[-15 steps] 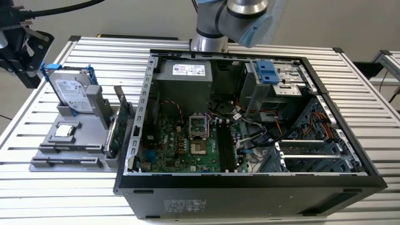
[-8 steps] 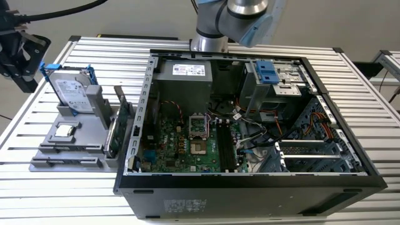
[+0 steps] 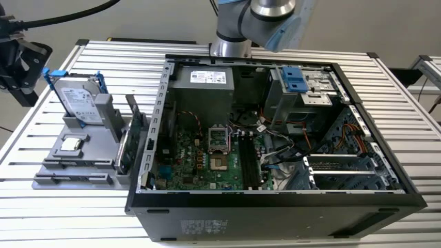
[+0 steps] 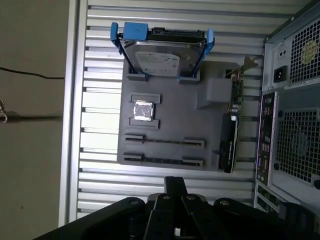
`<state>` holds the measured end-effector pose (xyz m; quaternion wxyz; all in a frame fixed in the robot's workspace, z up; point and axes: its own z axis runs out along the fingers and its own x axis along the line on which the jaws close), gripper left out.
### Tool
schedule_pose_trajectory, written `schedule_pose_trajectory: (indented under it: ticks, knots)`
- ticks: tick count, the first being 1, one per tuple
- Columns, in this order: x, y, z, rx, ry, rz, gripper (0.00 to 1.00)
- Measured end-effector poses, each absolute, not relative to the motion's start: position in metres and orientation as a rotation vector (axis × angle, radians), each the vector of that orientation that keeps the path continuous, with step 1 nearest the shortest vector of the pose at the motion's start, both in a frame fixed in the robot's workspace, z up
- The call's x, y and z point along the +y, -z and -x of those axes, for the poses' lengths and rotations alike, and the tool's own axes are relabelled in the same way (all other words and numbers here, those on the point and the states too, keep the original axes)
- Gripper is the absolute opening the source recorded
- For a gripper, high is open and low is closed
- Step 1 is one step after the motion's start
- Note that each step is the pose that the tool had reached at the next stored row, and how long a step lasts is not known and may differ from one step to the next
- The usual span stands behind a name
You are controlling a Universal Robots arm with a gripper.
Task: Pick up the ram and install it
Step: 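Pick up the ram and move it above insertion slot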
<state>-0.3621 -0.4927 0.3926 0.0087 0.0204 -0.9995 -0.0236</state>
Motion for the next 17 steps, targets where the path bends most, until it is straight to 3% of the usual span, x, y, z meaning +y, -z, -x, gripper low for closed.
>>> schedule_pose_trajectory:
  ticks: [17]
  knots:
    - [-0.510, -0.393, 0.366, -3.122, 0.073, -0.067, 0.00]
